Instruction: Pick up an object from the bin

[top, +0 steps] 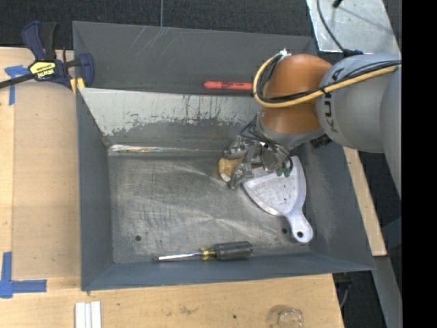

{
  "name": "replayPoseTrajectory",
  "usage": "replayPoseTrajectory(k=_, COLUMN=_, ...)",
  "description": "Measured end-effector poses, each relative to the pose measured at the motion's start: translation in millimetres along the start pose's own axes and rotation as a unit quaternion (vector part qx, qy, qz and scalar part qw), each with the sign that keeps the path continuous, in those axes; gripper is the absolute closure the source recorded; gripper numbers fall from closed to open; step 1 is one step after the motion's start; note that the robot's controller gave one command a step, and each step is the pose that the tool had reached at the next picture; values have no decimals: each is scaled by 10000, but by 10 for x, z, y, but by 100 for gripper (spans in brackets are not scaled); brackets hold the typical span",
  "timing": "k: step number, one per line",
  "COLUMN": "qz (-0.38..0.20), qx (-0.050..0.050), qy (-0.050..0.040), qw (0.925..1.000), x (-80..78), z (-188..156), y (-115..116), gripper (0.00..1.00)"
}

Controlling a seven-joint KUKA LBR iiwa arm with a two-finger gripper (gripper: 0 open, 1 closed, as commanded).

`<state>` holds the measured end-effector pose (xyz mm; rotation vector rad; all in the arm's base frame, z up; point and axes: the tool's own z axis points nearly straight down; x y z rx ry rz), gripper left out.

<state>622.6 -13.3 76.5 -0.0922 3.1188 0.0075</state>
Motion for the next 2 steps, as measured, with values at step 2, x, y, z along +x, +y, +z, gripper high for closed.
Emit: replayPoseTrajectory(k=2, qz=-182, qx=21, qy=83, qw=9998, x=9, z=-1274, y=174, gripper=100)
